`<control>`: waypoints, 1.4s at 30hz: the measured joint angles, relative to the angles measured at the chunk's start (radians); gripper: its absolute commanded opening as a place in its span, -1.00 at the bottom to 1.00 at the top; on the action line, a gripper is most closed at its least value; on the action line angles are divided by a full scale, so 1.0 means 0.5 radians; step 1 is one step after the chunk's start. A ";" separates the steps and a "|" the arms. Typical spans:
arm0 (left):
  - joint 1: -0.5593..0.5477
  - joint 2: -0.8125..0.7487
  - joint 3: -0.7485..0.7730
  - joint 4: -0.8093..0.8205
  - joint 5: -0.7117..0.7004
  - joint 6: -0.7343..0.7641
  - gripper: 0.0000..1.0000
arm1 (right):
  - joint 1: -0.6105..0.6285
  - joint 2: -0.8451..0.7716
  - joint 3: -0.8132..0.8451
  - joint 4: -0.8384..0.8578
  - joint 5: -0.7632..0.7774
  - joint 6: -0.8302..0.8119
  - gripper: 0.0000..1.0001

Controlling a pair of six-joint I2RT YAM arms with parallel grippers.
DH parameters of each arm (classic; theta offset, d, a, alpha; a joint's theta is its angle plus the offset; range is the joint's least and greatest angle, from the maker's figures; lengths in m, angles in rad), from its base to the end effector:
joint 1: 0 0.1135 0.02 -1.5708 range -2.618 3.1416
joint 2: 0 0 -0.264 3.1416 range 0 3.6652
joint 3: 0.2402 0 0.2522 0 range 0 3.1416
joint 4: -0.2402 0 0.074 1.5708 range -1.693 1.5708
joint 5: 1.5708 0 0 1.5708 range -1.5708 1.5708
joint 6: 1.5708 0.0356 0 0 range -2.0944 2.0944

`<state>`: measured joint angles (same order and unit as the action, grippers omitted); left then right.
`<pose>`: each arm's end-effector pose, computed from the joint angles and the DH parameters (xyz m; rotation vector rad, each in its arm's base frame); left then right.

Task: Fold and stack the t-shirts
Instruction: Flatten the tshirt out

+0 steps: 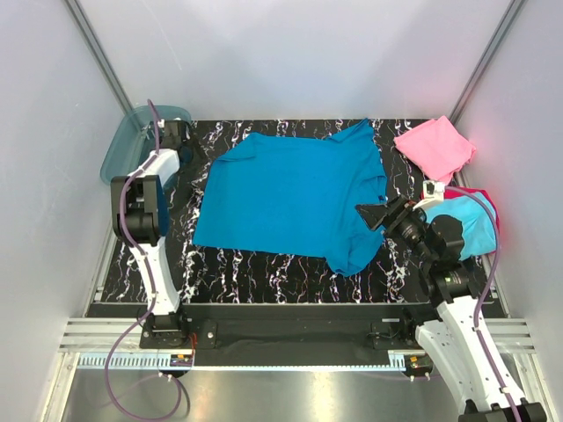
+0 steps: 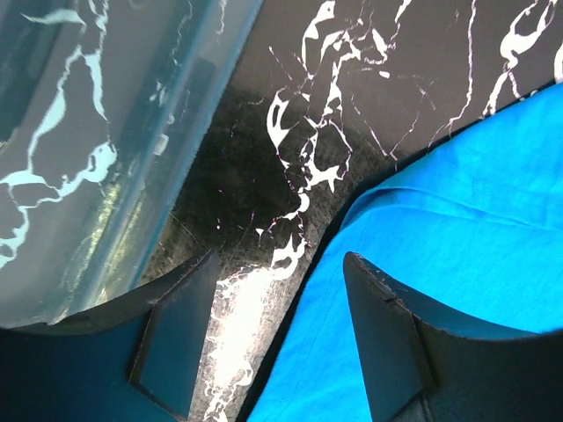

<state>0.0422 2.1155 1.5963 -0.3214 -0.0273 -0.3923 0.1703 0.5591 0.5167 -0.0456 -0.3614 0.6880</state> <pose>0.4719 0.0209 0.1882 -0.5328 2.3555 -0.1283 0.1461 0.0379 0.2937 0.1620 1.7344 0.9400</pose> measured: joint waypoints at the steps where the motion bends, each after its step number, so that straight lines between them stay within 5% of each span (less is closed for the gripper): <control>1: 0.003 -0.008 0.000 0.000 0.002 -0.001 0.32 | 0.000 0.002 -0.002 0.004 0.000 0.000 0.60; 9: -0.082 -0.017 0.040 0.021 0.231 0.040 0.32 | 0.000 0.107 -0.014 0.106 -0.002 0.001 0.60; 20: -0.578 0.361 0.686 -0.140 0.474 0.240 0.33 | 0.000 0.275 -0.050 0.259 -0.002 0.012 0.58; 42: -0.559 0.722 1.050 -0.327 0.350 0.314 0.32 | 0.000 0.264 -0.107 0.366 -0.049 0.032 0.56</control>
<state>-0.2375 2.4763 2.1212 -0.4847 0.1478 -0.2352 0.1703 0.6910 0.4633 0.1375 -0.3859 0.7040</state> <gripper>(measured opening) 0.657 0.785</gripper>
